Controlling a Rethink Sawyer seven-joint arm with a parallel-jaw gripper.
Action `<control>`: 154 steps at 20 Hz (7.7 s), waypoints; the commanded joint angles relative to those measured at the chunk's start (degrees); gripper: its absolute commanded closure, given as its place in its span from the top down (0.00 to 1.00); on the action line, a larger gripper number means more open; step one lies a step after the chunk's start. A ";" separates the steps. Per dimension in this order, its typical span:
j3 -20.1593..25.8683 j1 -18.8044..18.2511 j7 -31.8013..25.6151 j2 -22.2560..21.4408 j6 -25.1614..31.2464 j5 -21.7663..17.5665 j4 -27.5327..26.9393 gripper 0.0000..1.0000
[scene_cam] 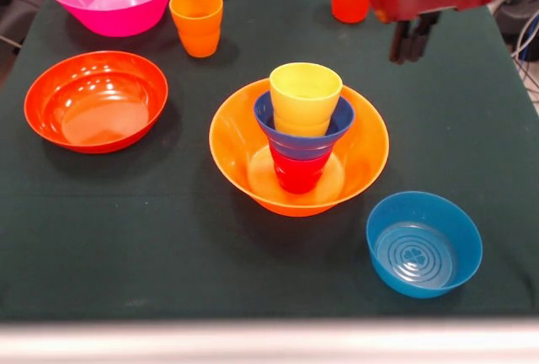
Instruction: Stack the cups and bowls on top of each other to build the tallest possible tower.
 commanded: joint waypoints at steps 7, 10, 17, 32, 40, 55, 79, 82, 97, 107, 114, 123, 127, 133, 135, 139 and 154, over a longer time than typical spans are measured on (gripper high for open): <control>-0.90 6.01 16.70 12.74 6.69 -2.72 -17.10 1.00; -1.32 5.79 15.81 12.19 4.93 -3.19 -15.71 1.00; -2.10 4.58 11.03 7.74 -3.64 -4.05 -5.51 1.00; 0.71 2.65 1.03 5.57 -9.25 -5.42 1.74 1.00; 1.40 3.41 0.47 7.75 -5.14 -5.80 -3.81 1.00; 1.12 3.67 1.19 11.72 -4.63 -6.88 -9.43 1.00; -0.27 4.24 2.24 21.24 -5.53 -4.98 -21.70 1.00; -0.43 4.19 1.94 21.83 -6.06 -5.31 -22.37 1.00; -0.03 3.28 -1.93 27.24 -2.84 -6.30 -32.30 1.00; -1.48 0.68 -2.00 29.65 3.81 -4.82 -40.88 1.00; -1.88 0.21 -3.63 28.97 5.74 -3.85 -41.13 1.00; 0.53 0.27 -3.19 30.54 0.85 -1.83 -38.37 1.00; 0.17 0.20 -3.09 31.84 -1.86 -2.19 -38.60 1.00; -0.18 -0.29 -3.29 32.93 -2.69 -2.55 -38.99 1.00; -1.03 -0.49 -3.30 33.86 -2.95 -3.41 -40.16 1.00; -2.36 -0.77 -3.82 35.40 -3.41 -4.52 -41.81 1.00; -0.75 -0.57 -5.28 37.73 -6.49 -2.58 -42.24 1.00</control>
